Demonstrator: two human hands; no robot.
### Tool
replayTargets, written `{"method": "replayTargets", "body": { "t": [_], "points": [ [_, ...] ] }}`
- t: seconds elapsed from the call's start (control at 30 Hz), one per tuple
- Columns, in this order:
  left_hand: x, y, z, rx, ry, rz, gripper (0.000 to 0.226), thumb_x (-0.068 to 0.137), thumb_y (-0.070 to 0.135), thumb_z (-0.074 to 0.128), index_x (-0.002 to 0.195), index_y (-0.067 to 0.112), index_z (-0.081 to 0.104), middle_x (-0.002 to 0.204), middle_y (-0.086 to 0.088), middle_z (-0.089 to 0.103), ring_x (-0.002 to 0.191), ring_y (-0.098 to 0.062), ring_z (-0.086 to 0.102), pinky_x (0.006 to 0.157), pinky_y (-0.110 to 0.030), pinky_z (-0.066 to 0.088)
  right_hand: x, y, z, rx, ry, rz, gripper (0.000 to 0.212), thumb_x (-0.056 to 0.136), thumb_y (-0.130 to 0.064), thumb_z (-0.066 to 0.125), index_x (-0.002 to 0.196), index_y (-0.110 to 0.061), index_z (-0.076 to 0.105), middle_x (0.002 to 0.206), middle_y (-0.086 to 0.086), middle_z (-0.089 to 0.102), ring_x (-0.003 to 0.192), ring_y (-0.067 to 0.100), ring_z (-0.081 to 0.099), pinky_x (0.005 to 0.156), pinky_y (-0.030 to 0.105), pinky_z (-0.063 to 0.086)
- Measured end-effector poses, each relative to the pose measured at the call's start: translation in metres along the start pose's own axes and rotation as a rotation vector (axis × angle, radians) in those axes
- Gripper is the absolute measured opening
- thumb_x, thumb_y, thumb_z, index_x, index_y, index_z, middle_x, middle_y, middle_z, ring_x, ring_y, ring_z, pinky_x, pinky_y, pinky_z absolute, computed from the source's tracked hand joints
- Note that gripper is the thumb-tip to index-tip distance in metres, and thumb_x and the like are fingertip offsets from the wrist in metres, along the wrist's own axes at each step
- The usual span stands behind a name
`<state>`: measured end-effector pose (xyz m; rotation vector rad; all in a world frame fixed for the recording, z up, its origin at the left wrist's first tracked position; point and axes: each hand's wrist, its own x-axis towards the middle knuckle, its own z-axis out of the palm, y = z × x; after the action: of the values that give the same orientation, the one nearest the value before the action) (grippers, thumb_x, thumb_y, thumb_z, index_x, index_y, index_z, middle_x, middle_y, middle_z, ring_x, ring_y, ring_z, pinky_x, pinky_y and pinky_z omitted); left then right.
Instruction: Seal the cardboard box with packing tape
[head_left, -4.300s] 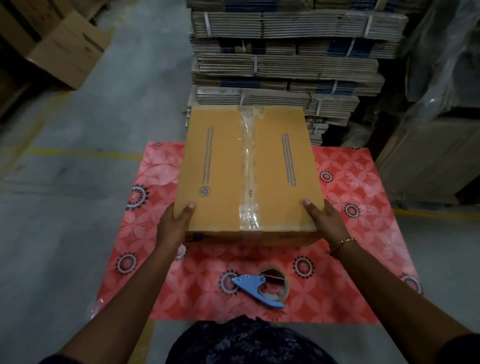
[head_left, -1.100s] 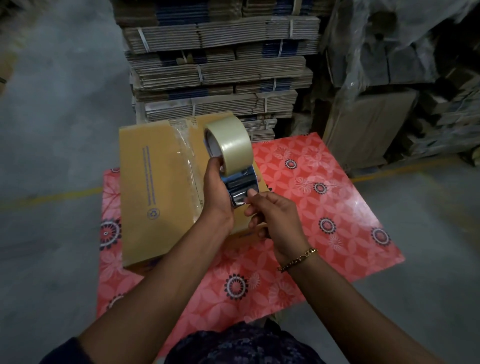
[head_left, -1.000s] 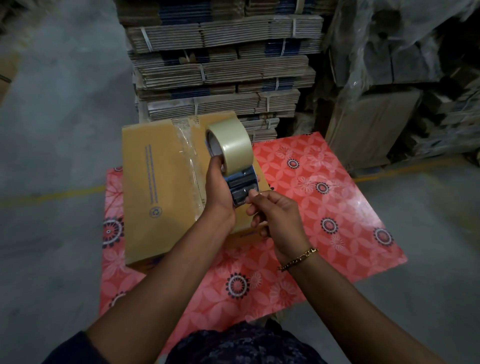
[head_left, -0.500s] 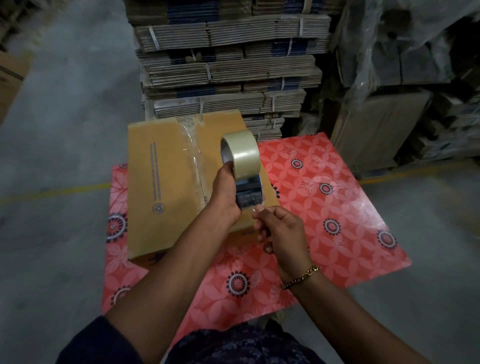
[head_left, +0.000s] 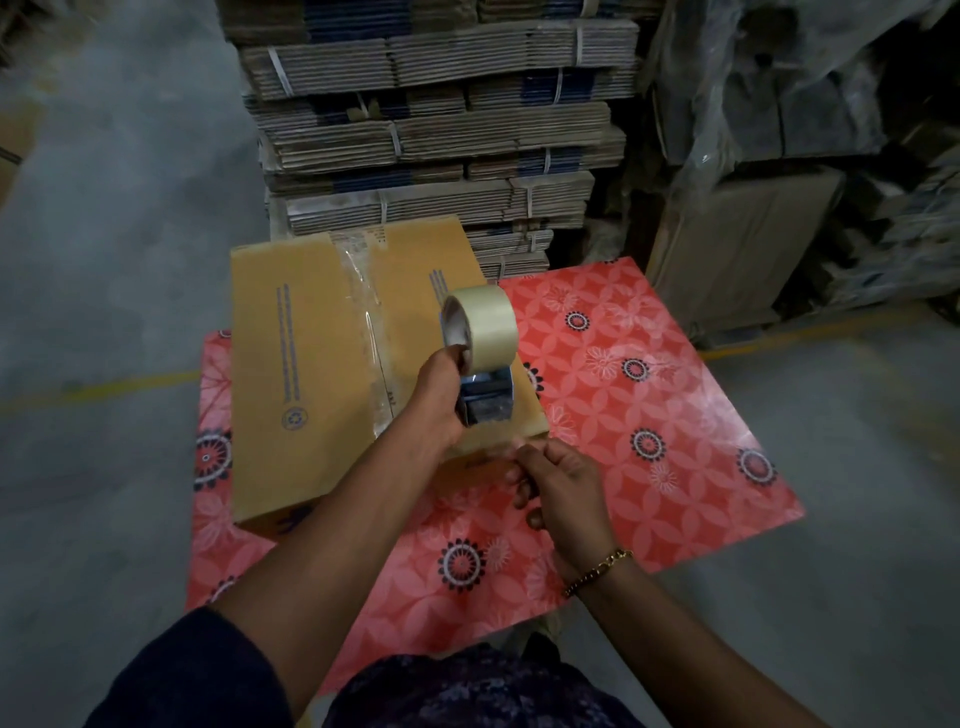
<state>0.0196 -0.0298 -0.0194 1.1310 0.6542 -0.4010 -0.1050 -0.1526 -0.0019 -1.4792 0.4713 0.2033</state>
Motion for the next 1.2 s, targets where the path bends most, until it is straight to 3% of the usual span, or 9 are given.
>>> {"method": "replayTargets", "body": {
  "t": [0.13, 0.23, 0.33, 0.4, 0.5, 0.67, 0.83, 1.03, 1.2],
  "points": [
    [0.018, -0.003, -0.006, 0.132, 0.023, 0.055, 0.025, 0.076, 0.022, 0.064, 0.096, 0.009, 0.071, 0.097, -0.02, 0.073, 0.088, -0.035, 0.072, 0.082, -0.047, 0.062, 0.01, 0.017, -0.009, 0.005, 0.008, 0.07, 0.026, 0.094, -0.025, 0.067, 0.069, -0.015, 0.065, 0.065, 0.003, 0.066, 0.043, 0.01, 0.048, 0.039, 0.02, 0.028],
    [0.018, -0.003, -0.007, 0.255, -0.003, 0.166, 0.018, 0.09, 0.002, 0.058, 0.104, 0.009, 0.068, 0.078, -0.007, 0.065, 0.057, -0.011, 0.065, 0.048, -0.015, 0.049, 0.016, 0.025, -0.015, -0.007, 0.011, 0.106, 0.025, 0.093, -0.028, 0.068, 0.073, -0.013, 0.066, 0.065, 0.003, 0.066, 0.044, 0.01, 0.048, 0.04, 0.02, 0.028],
    [0.028, -0.006, -0.011, 0.324, 0.046, 0.218, 0.027, 0.088, -0.008, 0.054, 0.107, 0.01, 0.062, 0.076, -0.006, 0.062, 0.054, -0.014, 0.055, 0.038, -0.014, 0.039, 0.021, 0.031, -0.02, -0.011, 0.008, 0.13, 0.024, 0.093, -0.029, 0.067, 0.079, -0.009, 0.068, 0.066, 0.002, 0.066, 0.045, 0.01, 0.048, 0.04, 0.02, 0.028],
    [0.029, -0.008, -0.012, 0.347, 0.075, 0.24, 0.021, 0.085, -0.003, 0.059, 0.097, 0.013, 0.059, 0.082, -0.011, 0.066, 0.061, -0.024, 0.059, 0.046, -0.021, 0.048, 0.023, 0.031, -0.022, -0.005, 0.008, 0.144, 0.023, 0.094, -0.027, 0.066, 0.081, -0.009, 0.068, 0.066, 0.002, 0.066, 0.045, 0.01, 0.048, 0.04, 0.02, 0.028],
    [0.036, -0.012, -0.014, 0.53, 0.123, 0.323, 0.024, 0.074, 0.017, 0.072, 0.097, 0.018, 0.064, 0.098, -0.016, 0.074, 0.078, -0.037, 0.071, 0.067, -0.045, 0.057, 0.027, 0.032, -0.023, 0.016, 0.006, 0.156, 0.023, 0.093, -0.028, 0.068, 0.079, -0.01, 0.067, 0.064, 0.001, 0.066, 0.044, 0.009, 0.047, 0.039, 0.019, 0.027],
    [0.05, -0.013, -0.03, 1.118, 0.315, 0.479, 0.041, 0.079, 0.036, 0.072, 0.119, 0.026, 0.065, 0.128, -0.01, 0.053, 0.12, -0.035, 0.046, 0.096, -0.042, 0.039, 0.03, 0.034, -0.021, 0.015, -0.004, 0.169, 0.023, 0.093, -0.028, 0.068, 0.078, -0.011, 0.066, 0.066, 0.003, 0.066, 0.043, 0.009, 0.047, 0.039, 0.019, 0.027],
    [0.048, -0.013, -0.04, 1.156, 0.361, 0.553, 0.068, 0.075, 0.043, 0.073, 0.133, 0.024, 0.043, 0.133, -0.008, 0.043, 0.126, -0.031, 0.037, 0.097, -0.044, 0.029, 0.03, 0.036, -0.021, 0.01, -0.009, 0.206, 0.02, 0.093, -0.026, 0.068, 0.078, -0.012, 0.066, 0.068, 0.005, 0.066, 0.043, 0.01, 0.048, 0.04, 0.019, 0.028],
    [-0.008, -0.057, -0.052, 1.038, 0.263, 0.982, 0.028, 0.081, 0.01, 0.063, 0.109, 0.013, 0.059, 0.111, -0.008, 0.057, 0.104, -0.028, 0.053, 0.086, -0.047, 0.048, 0.034, 0.037, -0.027, 0.025, -0.041, 0.209, 0.021, 0.094, -0.025, 0.066, 0.076, -0.013, 0.07, 0.066, 0.003, 0.065, 0.045, 0.01, 0.048, 0.042, 0.02, 0.029],
    [-0.043, -0.103, -0.049, 1.145, 0.161, 1.047, 0.03, 0.082, 0.011, 0.07, 0.111, 0.019, 0.063, 0.115, -0.002, 0.053, 0.108, -0.021, 0.053, 0.087, -0.039, 0.051, 0.038, 0.036, -0.031, -0.009, -0.085, 0.221, 0.02, 0.094, -0.022, 0.065, 0.082, -0.007, 0.069, 0.063, 0.002, 0.062, 0.045, 0.011, 0.048, 0.043, 0.021, 0.031]
  ]
}}
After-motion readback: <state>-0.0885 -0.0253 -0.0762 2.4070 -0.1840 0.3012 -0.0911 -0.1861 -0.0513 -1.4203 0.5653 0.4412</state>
